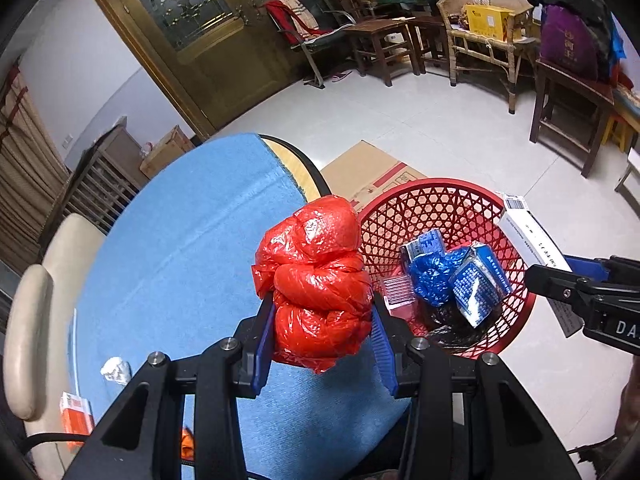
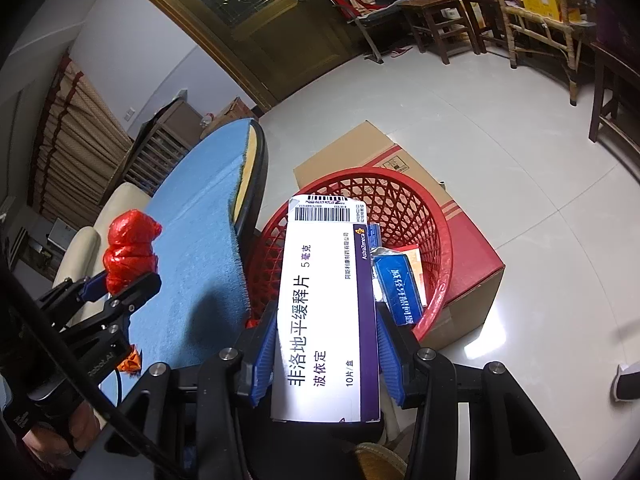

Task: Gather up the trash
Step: 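Carry the red bag and white box over the red wastebasket with both grippers, then open both grippers to drop the red bag and white box into the wastebasket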

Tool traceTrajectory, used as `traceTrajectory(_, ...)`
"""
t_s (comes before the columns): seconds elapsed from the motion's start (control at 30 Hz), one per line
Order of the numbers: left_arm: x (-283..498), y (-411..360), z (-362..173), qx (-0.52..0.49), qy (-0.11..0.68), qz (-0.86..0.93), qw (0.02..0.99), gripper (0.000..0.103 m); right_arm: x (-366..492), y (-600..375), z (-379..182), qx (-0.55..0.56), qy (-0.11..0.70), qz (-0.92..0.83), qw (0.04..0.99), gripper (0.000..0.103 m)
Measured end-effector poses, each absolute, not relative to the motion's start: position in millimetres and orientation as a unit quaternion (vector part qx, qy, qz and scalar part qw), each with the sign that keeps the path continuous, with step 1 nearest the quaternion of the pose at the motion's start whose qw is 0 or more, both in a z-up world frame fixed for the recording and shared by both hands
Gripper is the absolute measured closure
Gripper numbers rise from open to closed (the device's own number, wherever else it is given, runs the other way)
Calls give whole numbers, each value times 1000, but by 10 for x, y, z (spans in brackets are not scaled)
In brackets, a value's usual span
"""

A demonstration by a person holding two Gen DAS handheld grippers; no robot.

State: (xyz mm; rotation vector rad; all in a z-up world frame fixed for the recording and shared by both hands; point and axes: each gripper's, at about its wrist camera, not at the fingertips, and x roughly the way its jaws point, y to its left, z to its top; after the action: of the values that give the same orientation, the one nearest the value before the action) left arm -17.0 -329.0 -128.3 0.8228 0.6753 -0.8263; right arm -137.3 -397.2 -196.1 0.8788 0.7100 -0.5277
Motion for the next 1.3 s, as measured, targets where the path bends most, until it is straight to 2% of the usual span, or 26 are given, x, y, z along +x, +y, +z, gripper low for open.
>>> traceTrajectory(0.27, -52, -3336, -1345, 355, 347, -386, 778, 57, -1253, -4043, -2038, 411, 341, -251, 807, 55)
traceTrajectory(0.9, 38, -3630, -1415, 342, 364, -413, 761, 57, -1146, -4259, -2249, 426, 335, -266, 797, 53)
traceTrajectory(1.1, 74, -3643, -1414, 326, 376, -427, 755, 43, -1150, -4281, -2335, 445, 329, -252, 794, 51)
traceTrajectory(1.3, 76, -3572, -1391, 318, 373, -433, 756, 41, -1150, -4249, -2323, 448, 326, -247, 795, 50)
